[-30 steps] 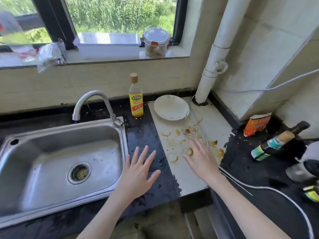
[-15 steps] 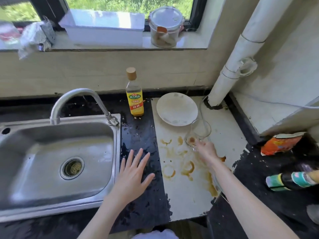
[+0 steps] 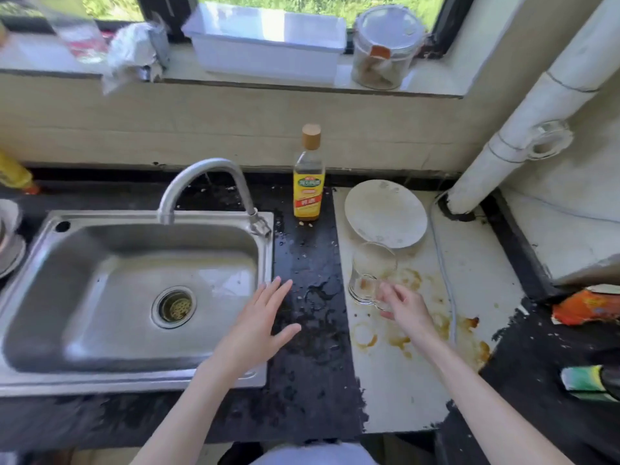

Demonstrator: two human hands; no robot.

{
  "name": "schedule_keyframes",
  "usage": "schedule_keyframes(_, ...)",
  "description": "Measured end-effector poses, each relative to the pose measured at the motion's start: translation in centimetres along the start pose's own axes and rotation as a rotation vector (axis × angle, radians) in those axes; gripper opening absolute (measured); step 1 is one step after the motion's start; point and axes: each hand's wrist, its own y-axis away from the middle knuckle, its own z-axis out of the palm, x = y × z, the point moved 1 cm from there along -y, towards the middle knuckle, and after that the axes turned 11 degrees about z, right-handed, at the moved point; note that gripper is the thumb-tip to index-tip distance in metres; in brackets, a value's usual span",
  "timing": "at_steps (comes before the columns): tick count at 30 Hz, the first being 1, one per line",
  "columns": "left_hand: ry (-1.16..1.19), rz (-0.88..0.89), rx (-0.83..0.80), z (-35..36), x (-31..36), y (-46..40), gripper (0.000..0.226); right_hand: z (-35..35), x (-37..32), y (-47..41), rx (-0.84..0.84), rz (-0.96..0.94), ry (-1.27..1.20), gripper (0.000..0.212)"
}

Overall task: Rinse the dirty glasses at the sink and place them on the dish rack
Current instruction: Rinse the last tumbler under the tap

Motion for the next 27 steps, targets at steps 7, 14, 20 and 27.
schedule_keyframes(7, 0.184, -0.042, 0.082, -4.9, -6.8, 4.9, 0.079, 11.6, -2.4, 5.2, -0.288, 0.000, 0.050, 0.019)
schedule_keyframes(14, 0.485, -0.060, 0.143, -7.6, -11.3, 8.2, 0.100, 20.8, -4.5, 9.2, -0.554, -0.021, 0.178, 0.024)
schedule_keyframes(20, 0.627, -0.037, 0.348, -8.1, -14.3, 9.1, 0.089, 24.6, -5.7, 9.1, -0.609, -0.059, 0.185, 0.020)
schedule_keyframes(27, 0.646, -0.087, 0.452, -8.3, -17.3, 6.3, 0.082, 26.0, -8.2, 5.2, -0.502, -0.075, 0.335, 0.028)
